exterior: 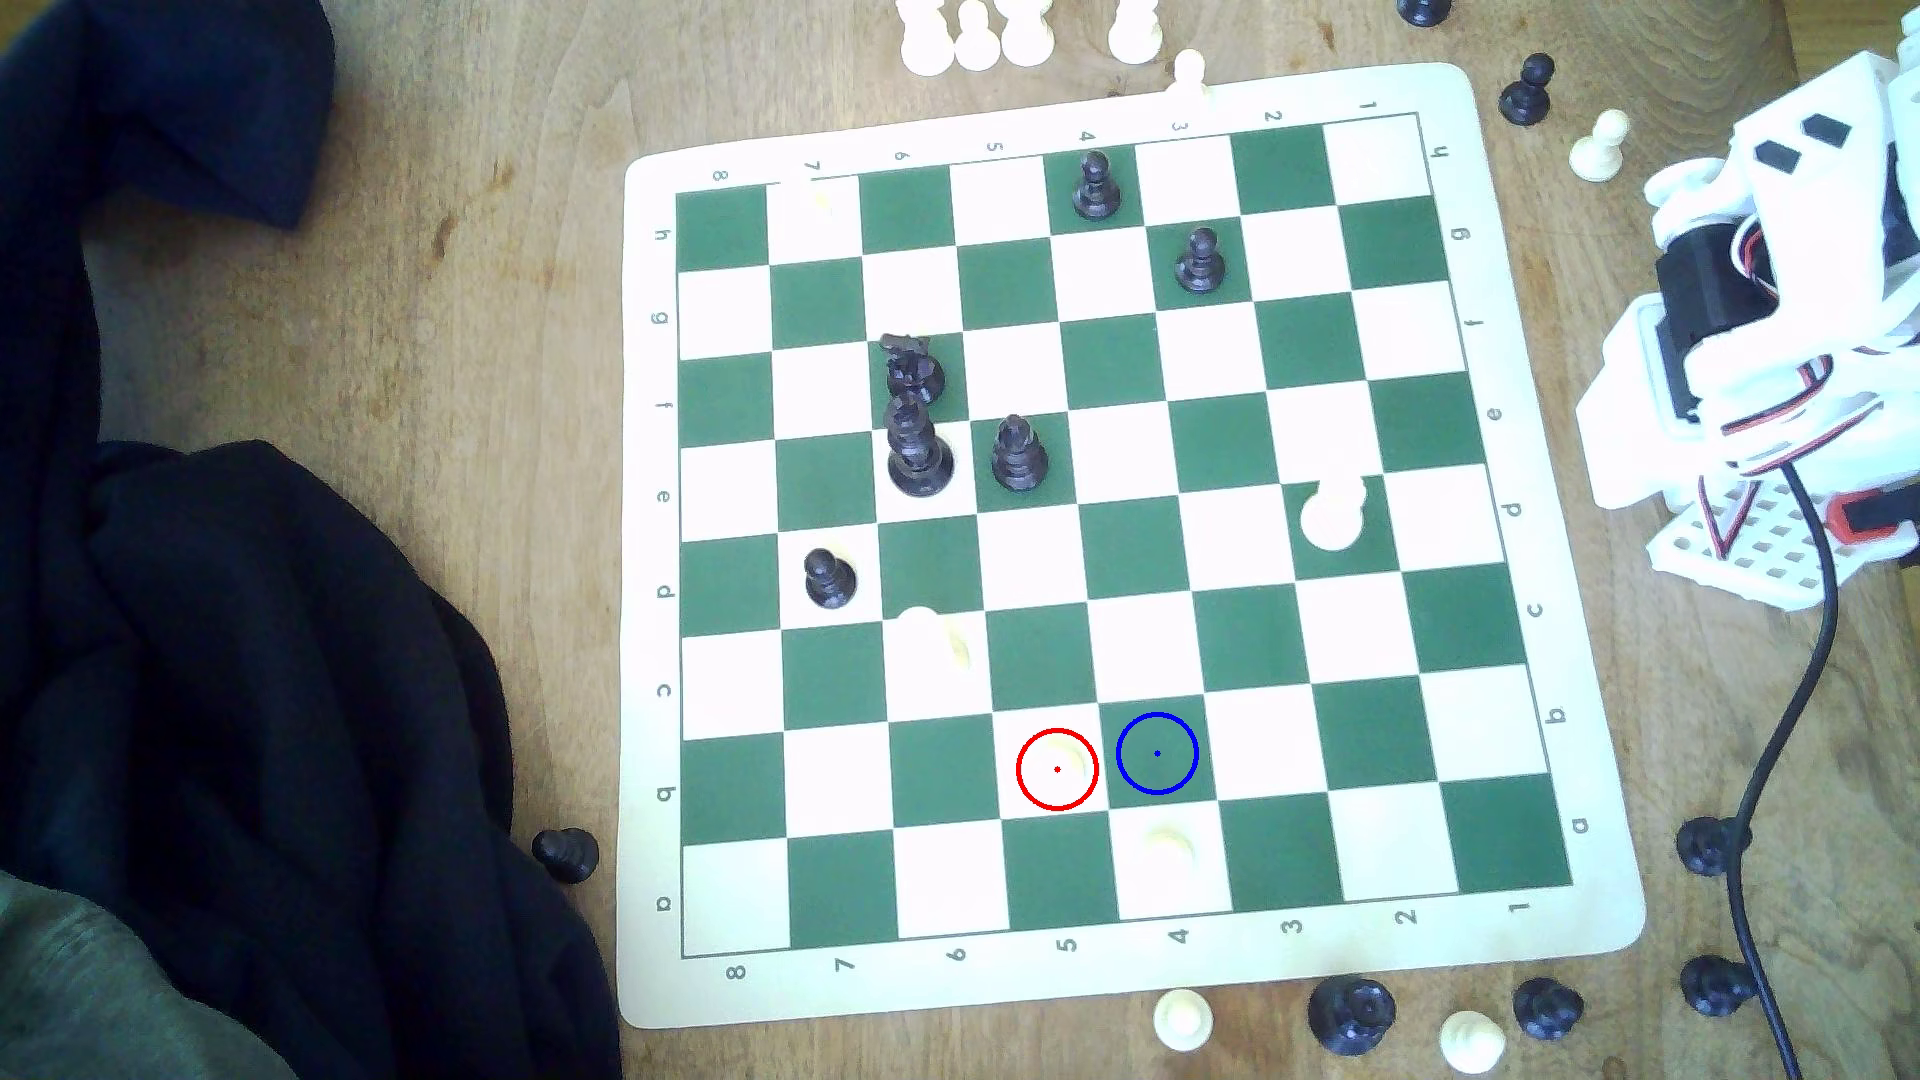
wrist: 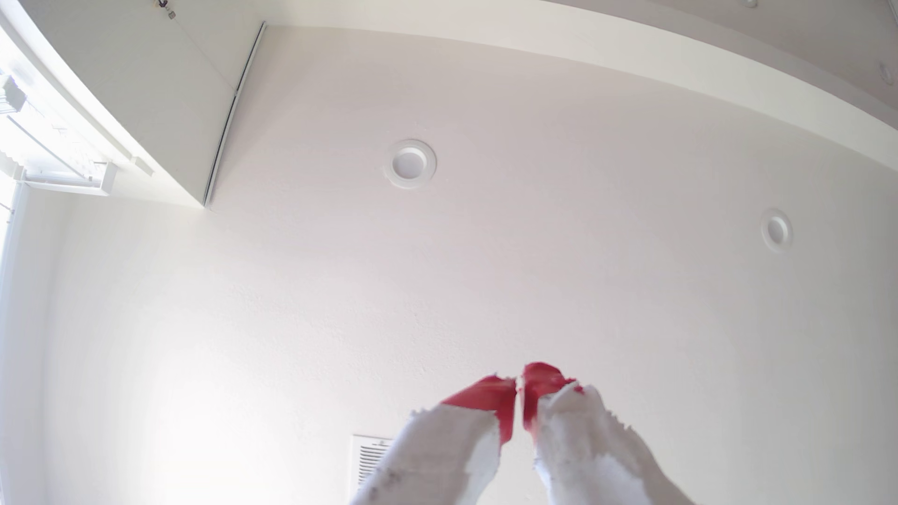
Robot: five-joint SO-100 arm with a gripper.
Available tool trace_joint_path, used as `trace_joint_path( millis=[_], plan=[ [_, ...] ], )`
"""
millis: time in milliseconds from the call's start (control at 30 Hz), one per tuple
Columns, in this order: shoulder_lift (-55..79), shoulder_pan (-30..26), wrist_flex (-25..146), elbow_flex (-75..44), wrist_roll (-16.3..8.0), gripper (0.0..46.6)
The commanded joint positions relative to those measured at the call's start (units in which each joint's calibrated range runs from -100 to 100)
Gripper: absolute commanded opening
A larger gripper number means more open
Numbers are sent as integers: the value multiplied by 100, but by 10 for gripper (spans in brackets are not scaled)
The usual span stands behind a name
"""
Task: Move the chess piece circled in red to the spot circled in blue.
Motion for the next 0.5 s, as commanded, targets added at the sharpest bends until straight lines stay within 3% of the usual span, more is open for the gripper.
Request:
trace_joint_path(
  millis=[0, 367, 467],
  plan=[
    [5, -30, 176, 99, 5, 2],
    [5, -30, 3706, -46, -15, 2],
    [5, -30, 5524, -499, -20, 2]
  ],
)
